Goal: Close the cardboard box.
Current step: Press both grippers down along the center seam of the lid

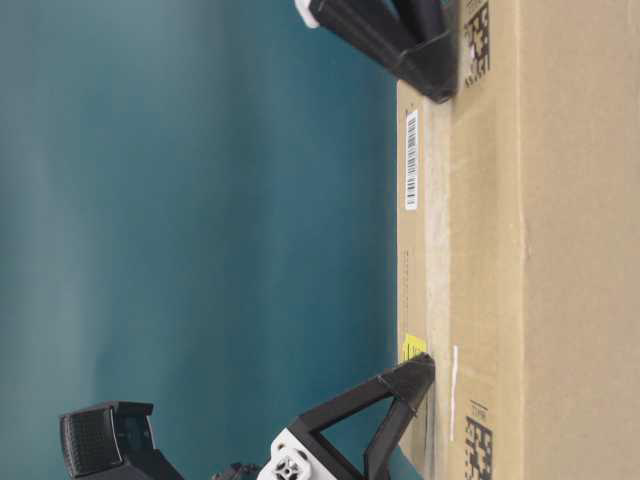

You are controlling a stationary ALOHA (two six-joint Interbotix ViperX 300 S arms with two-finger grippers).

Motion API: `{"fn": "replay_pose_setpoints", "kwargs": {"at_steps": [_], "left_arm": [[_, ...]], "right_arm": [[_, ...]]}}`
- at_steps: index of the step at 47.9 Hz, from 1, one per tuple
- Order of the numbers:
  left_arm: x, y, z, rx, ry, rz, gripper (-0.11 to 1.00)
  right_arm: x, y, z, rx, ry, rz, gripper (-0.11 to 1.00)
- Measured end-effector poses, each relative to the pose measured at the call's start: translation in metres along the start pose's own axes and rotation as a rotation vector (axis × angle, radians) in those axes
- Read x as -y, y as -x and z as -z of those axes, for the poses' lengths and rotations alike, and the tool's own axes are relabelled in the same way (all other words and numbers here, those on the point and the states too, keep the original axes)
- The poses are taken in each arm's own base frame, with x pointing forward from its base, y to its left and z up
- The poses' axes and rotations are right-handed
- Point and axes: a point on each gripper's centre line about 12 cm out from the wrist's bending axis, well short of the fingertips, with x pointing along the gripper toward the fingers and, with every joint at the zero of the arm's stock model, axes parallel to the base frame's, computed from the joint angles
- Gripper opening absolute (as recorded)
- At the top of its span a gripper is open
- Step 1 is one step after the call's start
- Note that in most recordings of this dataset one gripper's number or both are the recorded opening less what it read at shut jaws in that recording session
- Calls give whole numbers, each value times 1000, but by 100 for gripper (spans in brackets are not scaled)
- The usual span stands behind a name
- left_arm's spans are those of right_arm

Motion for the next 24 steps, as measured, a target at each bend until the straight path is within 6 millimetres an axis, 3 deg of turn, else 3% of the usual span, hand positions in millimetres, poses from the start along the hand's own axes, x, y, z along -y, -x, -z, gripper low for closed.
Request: {"fn": "replay_pose_setpoints", "kwargs": {"at_steps": [13, 24], "left_arm": [[0, 0, 1, 3, 1, 2, 0], [0, 0, 2, 2, 2, 0, 0]], "right_arm": [[21, 1, -4, 9, -29, 61, 0], [22, 2, 1, -21, -31, 64, 0]]}}
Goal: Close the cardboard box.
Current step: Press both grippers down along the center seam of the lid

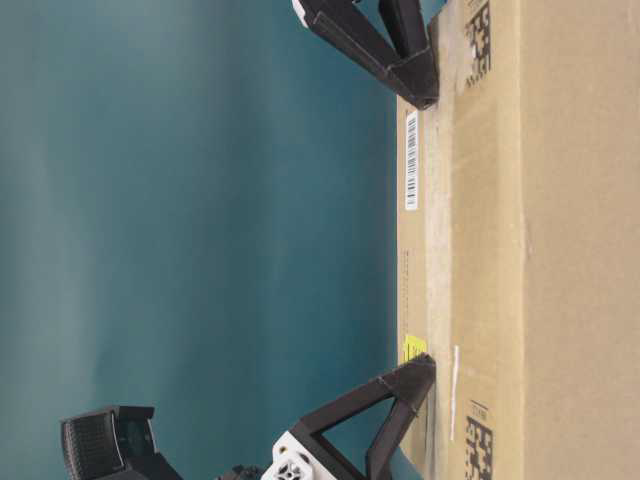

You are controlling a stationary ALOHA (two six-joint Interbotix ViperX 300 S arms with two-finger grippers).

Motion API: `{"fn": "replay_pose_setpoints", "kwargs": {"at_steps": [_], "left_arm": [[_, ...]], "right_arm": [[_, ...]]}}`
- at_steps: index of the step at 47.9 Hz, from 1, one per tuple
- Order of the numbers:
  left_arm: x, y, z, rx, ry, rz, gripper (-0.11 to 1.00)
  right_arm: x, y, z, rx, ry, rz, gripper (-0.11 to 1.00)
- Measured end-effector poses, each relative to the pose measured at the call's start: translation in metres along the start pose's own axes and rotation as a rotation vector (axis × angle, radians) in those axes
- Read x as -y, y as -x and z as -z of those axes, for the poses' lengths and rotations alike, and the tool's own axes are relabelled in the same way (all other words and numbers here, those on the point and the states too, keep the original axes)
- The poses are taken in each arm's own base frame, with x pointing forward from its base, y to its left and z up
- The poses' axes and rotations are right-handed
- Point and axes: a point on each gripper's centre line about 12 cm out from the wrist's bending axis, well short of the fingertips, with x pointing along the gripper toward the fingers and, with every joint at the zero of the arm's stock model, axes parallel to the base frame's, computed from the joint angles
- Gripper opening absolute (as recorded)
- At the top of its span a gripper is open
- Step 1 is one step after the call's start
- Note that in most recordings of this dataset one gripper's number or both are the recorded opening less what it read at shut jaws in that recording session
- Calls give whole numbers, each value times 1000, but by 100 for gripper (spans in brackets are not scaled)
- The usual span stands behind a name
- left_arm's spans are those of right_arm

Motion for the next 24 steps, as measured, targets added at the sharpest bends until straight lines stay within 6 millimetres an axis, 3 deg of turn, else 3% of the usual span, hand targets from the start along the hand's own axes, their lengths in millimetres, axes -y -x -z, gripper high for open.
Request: {"fn": "replay_pose_setpoints", "kwargs": {"at_steps": [24], "left_arm": [[0, 2, 2, 10, -3, 3, 0]], "right_arm": [[2, 3, 9, -16, -3, 5, 0]]}}
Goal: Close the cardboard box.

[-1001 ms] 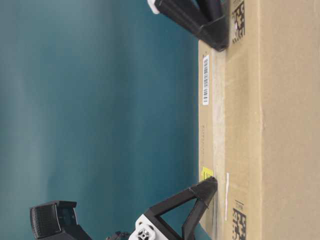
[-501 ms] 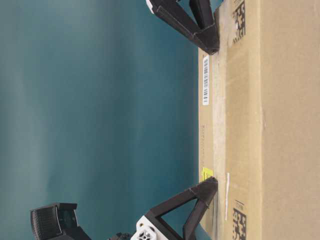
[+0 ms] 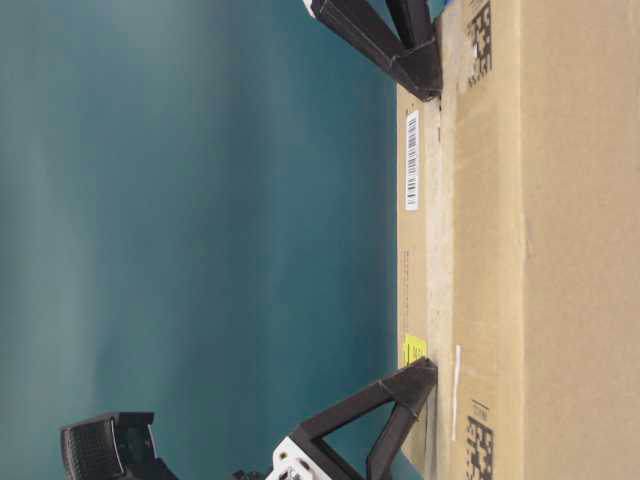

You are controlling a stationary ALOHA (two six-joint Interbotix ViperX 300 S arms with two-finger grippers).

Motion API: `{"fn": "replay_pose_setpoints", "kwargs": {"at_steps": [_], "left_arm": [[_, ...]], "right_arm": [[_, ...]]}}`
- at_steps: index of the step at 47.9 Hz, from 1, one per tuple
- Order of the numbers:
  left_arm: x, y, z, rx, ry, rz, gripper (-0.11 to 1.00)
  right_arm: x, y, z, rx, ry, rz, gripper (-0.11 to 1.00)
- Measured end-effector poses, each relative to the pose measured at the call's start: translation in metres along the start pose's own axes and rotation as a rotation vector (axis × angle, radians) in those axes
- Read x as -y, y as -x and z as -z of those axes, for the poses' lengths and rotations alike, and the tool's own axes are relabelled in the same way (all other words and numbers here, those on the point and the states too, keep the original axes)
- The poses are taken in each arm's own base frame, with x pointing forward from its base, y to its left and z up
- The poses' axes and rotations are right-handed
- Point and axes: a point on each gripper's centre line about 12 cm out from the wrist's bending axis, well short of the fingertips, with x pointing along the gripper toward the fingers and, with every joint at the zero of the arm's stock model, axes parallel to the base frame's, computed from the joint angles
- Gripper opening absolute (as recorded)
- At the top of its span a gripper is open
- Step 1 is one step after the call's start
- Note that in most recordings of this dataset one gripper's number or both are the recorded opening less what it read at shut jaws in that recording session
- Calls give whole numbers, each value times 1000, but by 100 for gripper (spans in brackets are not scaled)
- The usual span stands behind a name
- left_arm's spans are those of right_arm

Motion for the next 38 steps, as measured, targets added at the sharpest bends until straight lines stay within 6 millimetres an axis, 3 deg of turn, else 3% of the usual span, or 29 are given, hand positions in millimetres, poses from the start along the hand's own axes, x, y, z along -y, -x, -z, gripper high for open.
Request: {"fn": "replay_pose_setpoints", "kwargs": {"at_steps": [17, 28, 38], "left_arm": [[14, 12, 9, 220, -93, 79, 0], [7, 24, 29, 407, -133, 97, 0], [-4, 16, 46, 496, -149, 76, 0]], "right_arm": [[0, 0, 0, 8, 0, 0, 0], [0, 0, 0, 9, -1, 1, 0], [0, 0, -1, 17, 1, -2, 0]]}}
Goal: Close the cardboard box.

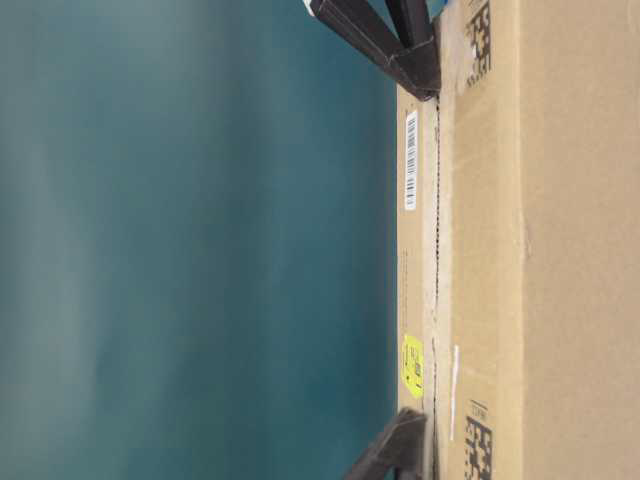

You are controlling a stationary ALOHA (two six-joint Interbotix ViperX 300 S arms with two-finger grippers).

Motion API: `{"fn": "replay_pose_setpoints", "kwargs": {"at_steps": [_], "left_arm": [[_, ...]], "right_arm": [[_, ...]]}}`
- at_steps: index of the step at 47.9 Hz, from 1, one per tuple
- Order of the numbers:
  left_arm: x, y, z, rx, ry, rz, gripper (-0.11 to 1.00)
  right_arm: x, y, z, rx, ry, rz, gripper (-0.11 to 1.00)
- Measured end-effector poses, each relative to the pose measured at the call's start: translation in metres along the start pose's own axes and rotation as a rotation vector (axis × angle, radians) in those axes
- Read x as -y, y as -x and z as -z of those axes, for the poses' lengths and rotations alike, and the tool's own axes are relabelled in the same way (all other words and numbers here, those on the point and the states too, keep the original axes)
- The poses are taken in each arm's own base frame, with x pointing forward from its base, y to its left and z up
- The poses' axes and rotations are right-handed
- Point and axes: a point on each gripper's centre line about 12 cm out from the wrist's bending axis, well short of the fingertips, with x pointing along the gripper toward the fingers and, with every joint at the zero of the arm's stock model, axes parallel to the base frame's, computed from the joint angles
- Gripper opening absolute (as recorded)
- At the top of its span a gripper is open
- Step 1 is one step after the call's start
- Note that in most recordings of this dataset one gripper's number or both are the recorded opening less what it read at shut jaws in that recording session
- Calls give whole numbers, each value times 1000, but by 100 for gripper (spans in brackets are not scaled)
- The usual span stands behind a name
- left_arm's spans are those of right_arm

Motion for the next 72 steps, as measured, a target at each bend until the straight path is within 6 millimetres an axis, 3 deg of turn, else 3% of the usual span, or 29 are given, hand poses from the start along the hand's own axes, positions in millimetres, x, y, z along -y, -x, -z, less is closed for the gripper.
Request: {"fn": "replay_pose_setpoints", "kwargs": {"at_steps": [9, 72], "left_arm": [[-4, -6, 16, -19, -2, -15, 0], [-6, -4, 17, -3, -7, -19, 0]], "right_arm": [[1, 0, 0, 2, -2, 2, 0], [1, 0, 0, 3, -7, 2, 0]]}}
